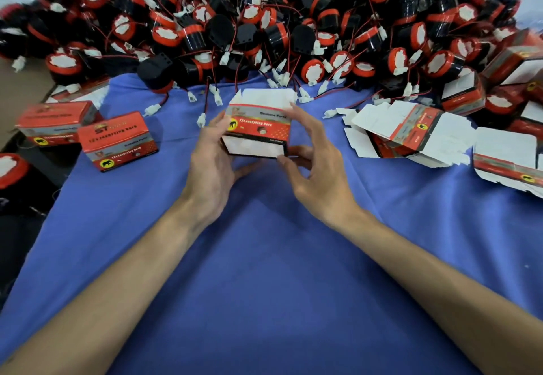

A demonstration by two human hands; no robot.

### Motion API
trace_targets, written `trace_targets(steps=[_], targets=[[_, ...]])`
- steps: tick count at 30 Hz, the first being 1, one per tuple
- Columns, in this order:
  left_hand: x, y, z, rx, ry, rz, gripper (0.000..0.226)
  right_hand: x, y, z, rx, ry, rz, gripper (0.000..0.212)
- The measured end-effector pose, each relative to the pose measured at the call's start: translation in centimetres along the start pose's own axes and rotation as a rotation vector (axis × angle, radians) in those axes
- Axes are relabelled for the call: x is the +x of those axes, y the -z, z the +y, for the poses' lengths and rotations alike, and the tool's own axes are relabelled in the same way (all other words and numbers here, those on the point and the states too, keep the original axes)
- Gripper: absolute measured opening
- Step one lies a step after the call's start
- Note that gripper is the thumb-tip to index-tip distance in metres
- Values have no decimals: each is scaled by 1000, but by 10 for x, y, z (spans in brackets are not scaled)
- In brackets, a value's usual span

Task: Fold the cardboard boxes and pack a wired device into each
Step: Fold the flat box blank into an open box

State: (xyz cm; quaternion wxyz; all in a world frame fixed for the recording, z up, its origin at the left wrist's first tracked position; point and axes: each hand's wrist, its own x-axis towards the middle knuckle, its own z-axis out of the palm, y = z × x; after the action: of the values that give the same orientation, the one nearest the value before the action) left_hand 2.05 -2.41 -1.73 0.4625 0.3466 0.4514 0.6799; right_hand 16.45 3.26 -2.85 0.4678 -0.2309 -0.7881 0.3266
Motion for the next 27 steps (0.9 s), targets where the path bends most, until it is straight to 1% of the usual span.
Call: trace_targets(steps=[2, 3, 5, 7, 9, 10, 12, 13, 15, 16, 18, 20, 21, 22, 25, 27], targets=[[1, 0, 2, 48, 1, 9, 60, -1, -1, -1, 19, 55, -23, 65], [1, 0, 1, 62, -12, 41, 66, -1, -1, -2, 51, 61, -42, 62], [1, 0, -2, 118, -79, 73, 78, -2, 1, -6, 200, -2, -52, 59], [1, 3, -6, 215, -164, 26, 82, -3, 3, -9, 394, -70, -44, 67], [-1, 6, -6, 327, -239, -25, 89, -2, 3, -10, 471, -115, -22, 74], [-2, 7, -6, 374, -275, -52, 90, -1, 2, -8, 478, -169, 3, 75], [-5, 5, -7, 459, -319, -91, 79, 0, -1, -4, 461, -325, 26, 68], [-6, 4, -7, 492, -327, -99, 73, 0, -3, -3, 439, -376, 12, 58], [-8, 0, -9, 508, -330, -84, 62, 0, -5, 1, 343, -399, -30, 35], [-9, -2, -10, 496, -322, -57, 55, 0, -6, 1, 285, -387, -33, 31], [-9, -7, -12, 470, -298, 44, 39, -1, -8, -1, 193, -337, -8, 28], [-6, -9, -15, 515, -270, 168, 24, -4, -9, -3, 128, -262, 33, 35], [-4, -8, -15, 547, -247, 178, 21, -4, -8, -5, 105, -235, 55, 39], [-2, -8, -14, 575, -219, 161, 23, -3, -7, -6, 92, -225, 72, 39], [-1, -7, -13, 573, -188, 129, 25, -1, -8, -8, 70, -255, 86, 23], [-3, -9, -15, 521, -221, 157, 19, -4, -11, -5, 80, -287, 83, 21]])
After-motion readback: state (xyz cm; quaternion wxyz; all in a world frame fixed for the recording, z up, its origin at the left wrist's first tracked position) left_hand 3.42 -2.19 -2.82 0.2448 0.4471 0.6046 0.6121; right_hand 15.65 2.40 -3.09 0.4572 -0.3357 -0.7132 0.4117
